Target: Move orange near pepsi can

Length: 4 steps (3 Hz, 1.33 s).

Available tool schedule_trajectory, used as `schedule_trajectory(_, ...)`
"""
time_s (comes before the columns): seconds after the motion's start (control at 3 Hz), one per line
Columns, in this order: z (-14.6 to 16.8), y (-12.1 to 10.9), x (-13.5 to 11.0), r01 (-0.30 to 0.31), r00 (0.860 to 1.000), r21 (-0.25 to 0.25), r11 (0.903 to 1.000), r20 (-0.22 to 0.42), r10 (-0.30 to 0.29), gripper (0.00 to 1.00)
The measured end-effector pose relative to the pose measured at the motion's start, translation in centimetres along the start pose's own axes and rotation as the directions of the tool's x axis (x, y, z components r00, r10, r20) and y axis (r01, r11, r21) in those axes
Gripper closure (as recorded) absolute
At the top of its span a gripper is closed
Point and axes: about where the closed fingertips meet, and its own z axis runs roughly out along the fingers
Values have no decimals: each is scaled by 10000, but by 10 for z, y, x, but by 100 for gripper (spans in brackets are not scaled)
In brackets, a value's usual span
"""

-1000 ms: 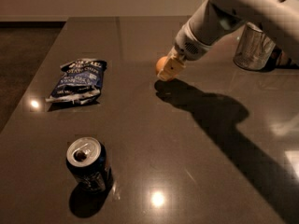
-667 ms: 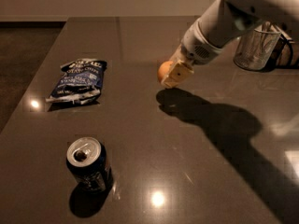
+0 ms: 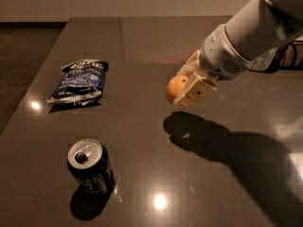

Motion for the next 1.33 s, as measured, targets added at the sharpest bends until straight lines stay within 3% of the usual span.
schedule_trajectory(0.67, 3, 37, -7, 590, 9982, -468, 9972, 70, -588, 100)
schedule_trajectory(1.33, 15, 55, -13, 1172, 9931, -974, 9883, 5, -1177, 100)
